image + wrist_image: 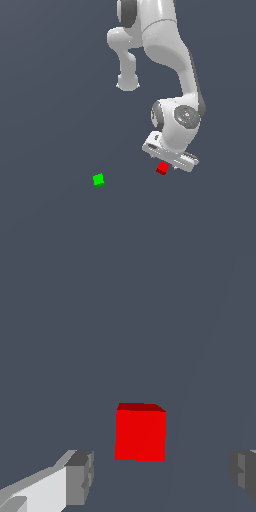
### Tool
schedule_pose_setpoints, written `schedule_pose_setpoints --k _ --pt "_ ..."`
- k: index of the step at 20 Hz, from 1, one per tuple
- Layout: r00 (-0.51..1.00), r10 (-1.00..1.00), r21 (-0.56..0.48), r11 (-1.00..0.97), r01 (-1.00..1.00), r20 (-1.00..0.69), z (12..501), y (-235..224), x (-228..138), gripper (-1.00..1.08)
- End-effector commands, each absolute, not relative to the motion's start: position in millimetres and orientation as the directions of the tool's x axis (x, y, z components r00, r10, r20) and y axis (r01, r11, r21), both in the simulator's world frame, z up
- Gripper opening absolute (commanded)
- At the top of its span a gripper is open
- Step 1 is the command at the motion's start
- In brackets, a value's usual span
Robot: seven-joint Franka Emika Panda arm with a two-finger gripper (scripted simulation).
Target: Stack the red cube on top of the green cube.
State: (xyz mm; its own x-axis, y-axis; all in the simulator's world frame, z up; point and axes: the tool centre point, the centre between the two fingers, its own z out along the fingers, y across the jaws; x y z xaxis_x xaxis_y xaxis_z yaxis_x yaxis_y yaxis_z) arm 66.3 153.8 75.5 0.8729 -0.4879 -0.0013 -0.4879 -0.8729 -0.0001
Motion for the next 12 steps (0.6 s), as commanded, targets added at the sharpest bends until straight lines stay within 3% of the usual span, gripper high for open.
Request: schedule_pose_setpoints --k 1,12 --pt "0.864 -0.504 0.000 -0.864 -0.504 0.000 72.5 157.3 70.9 1.00" --pt "0.857 -0.515 0.000 -0.857 -0.515 0.000 66.2 160.2 74.5 1.00"
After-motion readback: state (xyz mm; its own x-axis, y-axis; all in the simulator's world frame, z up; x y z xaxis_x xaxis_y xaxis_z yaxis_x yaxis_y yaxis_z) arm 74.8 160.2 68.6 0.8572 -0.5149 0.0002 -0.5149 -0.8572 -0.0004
